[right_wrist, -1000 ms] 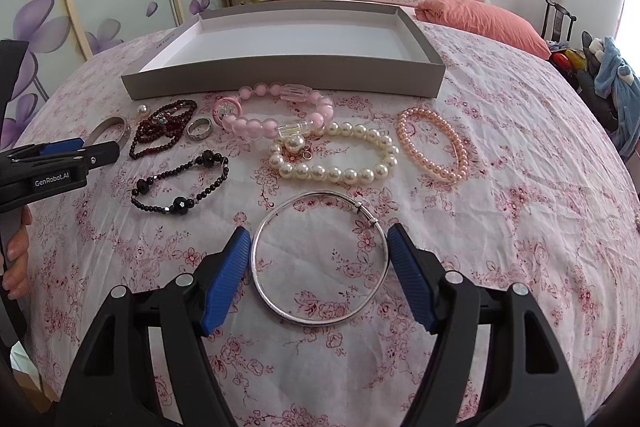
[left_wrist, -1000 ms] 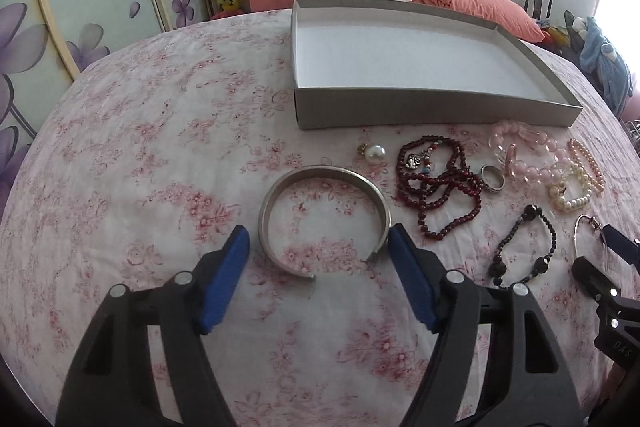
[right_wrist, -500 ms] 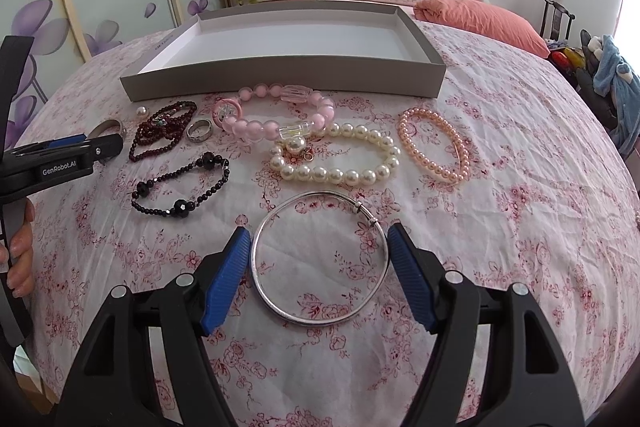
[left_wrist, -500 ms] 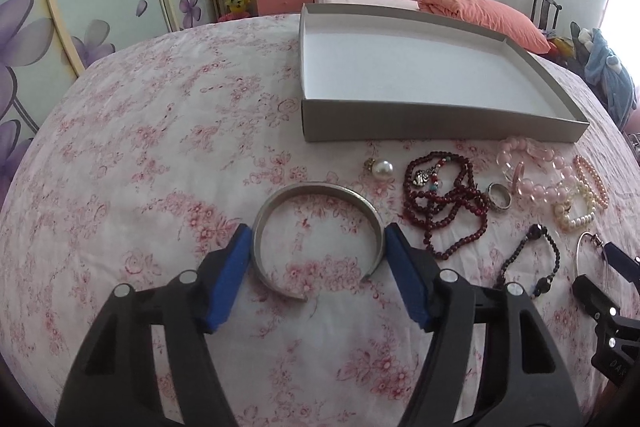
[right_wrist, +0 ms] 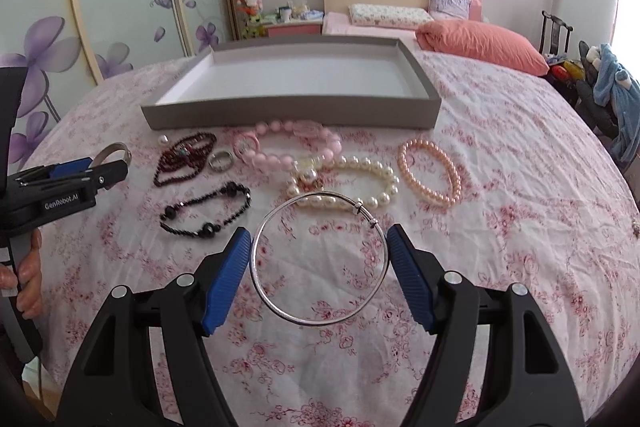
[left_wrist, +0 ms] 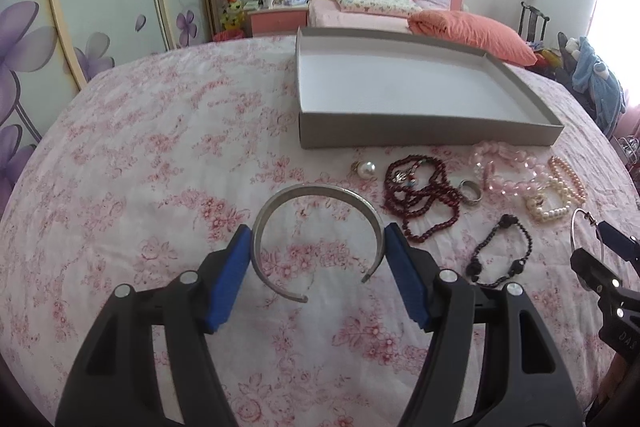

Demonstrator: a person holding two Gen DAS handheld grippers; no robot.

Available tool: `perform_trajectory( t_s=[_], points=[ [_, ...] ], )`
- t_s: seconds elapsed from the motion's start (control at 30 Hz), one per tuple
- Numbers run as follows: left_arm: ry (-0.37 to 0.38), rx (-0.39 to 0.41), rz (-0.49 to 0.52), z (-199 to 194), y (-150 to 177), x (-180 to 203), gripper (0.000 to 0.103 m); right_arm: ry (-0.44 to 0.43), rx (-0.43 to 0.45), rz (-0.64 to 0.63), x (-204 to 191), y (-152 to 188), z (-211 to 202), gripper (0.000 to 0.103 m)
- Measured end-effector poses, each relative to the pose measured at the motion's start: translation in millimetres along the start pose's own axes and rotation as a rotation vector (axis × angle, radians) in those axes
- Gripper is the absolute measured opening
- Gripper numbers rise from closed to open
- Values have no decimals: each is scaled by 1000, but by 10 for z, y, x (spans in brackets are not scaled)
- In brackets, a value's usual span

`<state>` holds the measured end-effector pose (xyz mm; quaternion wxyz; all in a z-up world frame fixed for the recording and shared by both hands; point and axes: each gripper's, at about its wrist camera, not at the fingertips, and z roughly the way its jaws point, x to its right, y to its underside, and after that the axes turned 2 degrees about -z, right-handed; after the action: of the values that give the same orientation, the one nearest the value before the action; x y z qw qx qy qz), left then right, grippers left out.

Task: Organize jewelry
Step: 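Carry both bangles into the gray tray and open both tools to release them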

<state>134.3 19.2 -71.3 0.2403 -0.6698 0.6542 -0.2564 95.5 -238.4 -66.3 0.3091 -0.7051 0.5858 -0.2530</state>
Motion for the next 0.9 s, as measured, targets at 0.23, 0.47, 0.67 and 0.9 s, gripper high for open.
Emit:
perform_trajectory(
  t_s=[0.23, 0.47, 0.67, 0.9],
  points=[
    [17, 105, 5, -251, -67, 95, 66, 7, 139, 6, 11, -139, -233, 70],
    [46, 214, 2, -473, -290, 211, 66, 24, 258, 9, 67, -401, -383, 70],
    [52, 266, 7, -452, -585, 305, 66, 48, 367, -3, 101, -674, -443, 70],
    [45, 280, 15, -187, -933, 410, 66, 66, 431, -12, 155, -1023, -278, 70]
  ],
)
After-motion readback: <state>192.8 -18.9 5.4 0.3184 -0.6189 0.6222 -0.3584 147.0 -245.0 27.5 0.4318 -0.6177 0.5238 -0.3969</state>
